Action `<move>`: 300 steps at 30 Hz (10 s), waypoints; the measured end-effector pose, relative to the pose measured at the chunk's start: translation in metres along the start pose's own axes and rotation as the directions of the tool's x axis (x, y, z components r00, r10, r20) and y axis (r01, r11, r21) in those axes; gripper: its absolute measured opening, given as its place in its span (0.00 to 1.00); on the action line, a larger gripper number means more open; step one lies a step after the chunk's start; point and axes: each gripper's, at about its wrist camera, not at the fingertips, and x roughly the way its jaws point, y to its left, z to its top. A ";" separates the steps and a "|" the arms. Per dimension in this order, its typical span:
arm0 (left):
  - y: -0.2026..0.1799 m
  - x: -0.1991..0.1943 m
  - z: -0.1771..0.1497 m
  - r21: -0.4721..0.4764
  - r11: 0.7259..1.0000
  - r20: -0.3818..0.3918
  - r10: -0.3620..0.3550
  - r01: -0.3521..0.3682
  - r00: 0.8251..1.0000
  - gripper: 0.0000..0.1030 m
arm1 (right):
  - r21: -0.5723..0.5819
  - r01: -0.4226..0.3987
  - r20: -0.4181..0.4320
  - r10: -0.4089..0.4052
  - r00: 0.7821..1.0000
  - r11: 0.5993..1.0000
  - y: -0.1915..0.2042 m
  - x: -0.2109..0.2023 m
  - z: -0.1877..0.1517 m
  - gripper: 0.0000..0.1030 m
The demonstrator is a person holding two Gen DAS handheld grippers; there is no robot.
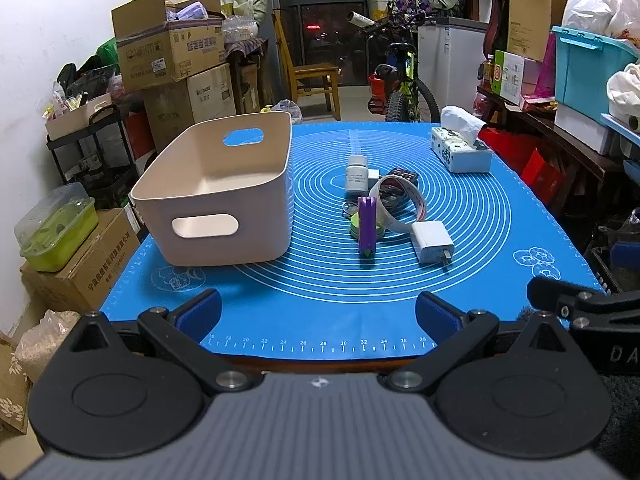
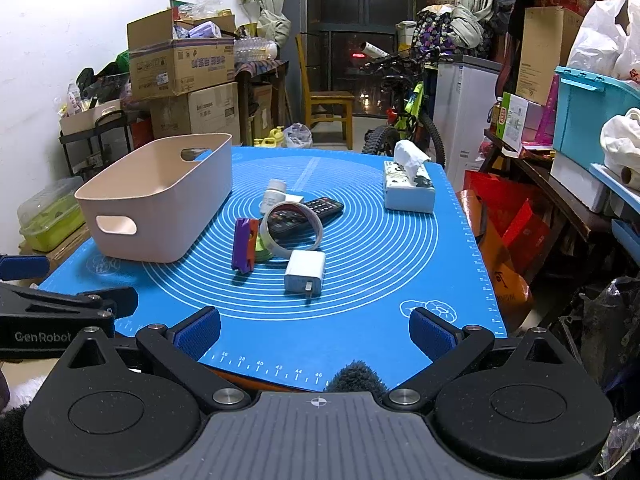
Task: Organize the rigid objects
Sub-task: 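Move the left tool to the beige basket while the right tool grasps the white charger, then carry the white charger into the basket and open the right gripper, then return the right tool to the mat and grasp the purple fidget toy, then carry the purple fidget toy into the basket and release it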
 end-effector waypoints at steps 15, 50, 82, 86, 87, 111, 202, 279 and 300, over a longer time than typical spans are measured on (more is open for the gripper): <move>0.045 -0.007 0.050 -0.026 0.997 0.003 0.074 -0.074 0.997 0.83 | 0.101 -0.012 0.079 0.005 0.997 0.995 -0.023 -0.004 0.055 0.97; 0.223 0.203 0.130 -0.107 0.979 -0.360 0.125 -0.174 0.924 0.78 | 0.093 0.035 -0.303 -0.005 0.953 0.995 -0.015 0.209 0.072 0.91; 0.246 0.239 0.128 -0.200 0.980 -0.405 -0.061 -0.023 0.912 0.03 | 0.056 0.082 -0.400 -0.053 0.915 0.995 0.012 0.262 0.062 0.53; 0.248 0.241 0.127 -0.207 0.978 -0.404 -0.066 -0.021 0.913 0.03 | 0.062 0.086 -0.399 -0.054 0.915 0.994 0.011 0.261 0.062 0.50; 0.249 0.241 0.127 -0.210 0.977 -0.403 -0.069 -0.019 0.913 0.03 | 0.059 0.090 -0.401 -0.058 0.914 0.994 0.012 0.261 0.062 0.50; 0.248 0.240 0.124 -0.212 0.977 -0.400 -0.071 -0.017 0.914 0.03 | 0.002 -0.048 -0.027 0.048 0.998 0.999 0.089 0.200 0.197 0.50; 0.249 0.243 0.125 -0.235 0.972 -0.394 -0.087 -0.009 0.915 0.04 | 0.052 -0.008 -0.356 0.026 0.934 0.999 0.079 0.238 0.096 0.67; 0.253 0.243 0.124 -0.245 0.970 -0.393 -0.097 -0.003 0.915 0.08 | -0.009 -0.225 -0.559 0.181 0.809 0.974 0.264 0.400 0.190 0.37; 0.253 0.243 0.124 -0.245 0.970 -0.392 -0.098 -0.001 0.915 0.08 | -0.067 -0.234 -0.313 0.202 0.928 0.970 0.209 0.300 0.233 0.69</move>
